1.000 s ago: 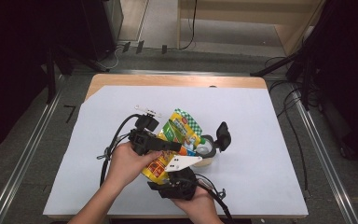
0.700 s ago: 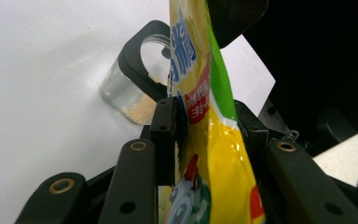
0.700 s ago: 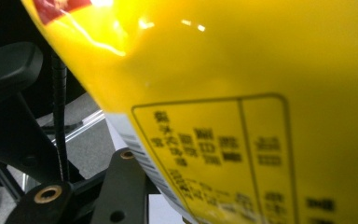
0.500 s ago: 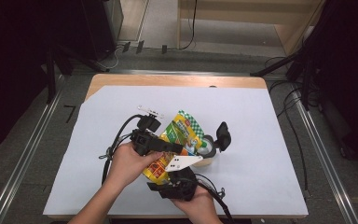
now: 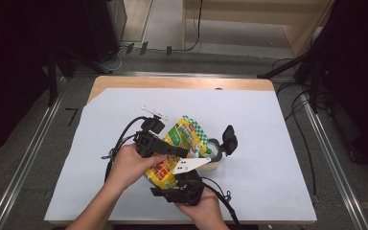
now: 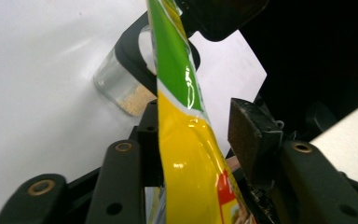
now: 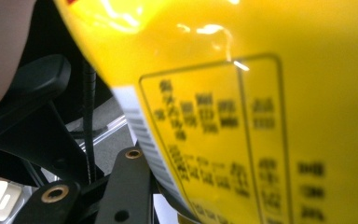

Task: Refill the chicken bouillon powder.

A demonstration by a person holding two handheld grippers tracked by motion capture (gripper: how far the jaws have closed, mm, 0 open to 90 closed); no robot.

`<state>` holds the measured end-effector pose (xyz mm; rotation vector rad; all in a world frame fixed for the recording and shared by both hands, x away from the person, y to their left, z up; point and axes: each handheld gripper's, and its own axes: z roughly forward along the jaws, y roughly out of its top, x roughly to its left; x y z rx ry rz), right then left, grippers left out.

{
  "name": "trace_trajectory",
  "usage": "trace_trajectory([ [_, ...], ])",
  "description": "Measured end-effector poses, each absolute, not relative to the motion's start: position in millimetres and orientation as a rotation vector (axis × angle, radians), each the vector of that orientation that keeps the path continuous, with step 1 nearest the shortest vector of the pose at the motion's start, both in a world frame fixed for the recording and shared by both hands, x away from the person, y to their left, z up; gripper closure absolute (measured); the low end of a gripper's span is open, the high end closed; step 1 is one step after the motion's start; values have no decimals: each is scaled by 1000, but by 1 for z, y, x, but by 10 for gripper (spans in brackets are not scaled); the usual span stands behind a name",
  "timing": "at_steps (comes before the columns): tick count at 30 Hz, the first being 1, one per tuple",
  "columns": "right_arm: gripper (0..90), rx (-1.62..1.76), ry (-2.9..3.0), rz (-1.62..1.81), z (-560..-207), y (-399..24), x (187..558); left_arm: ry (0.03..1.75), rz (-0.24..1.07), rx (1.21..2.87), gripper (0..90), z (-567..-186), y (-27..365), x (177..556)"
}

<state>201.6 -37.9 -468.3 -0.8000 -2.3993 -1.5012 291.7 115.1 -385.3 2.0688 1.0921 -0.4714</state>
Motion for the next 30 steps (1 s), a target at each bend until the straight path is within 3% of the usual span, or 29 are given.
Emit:
trace_trajectory([
  [7, 673, -800, -2359, -1478, -467, -36, 206, 1172, -493, 2097, 690, -383, 112, 300],
  [10, 570, -828, -2390, -1469, -466, -33, 207, 1203, -488, 2100, 679, -380, 109, 304],
  [18, 674, -880, -2358, -1502, -464, -38, 209, 1190, -550, 2105, 650, -373, 97, 312],
  [26, 698, -853, -2283, -1557, -462, -44, 208, 1136, -537, 2100, 601, -369, 102, 307],
  [30, 698, -848, -2279, -1562, -463, -45, 208, 1127, -548, 2077, 631, -368, 109, 307],
])
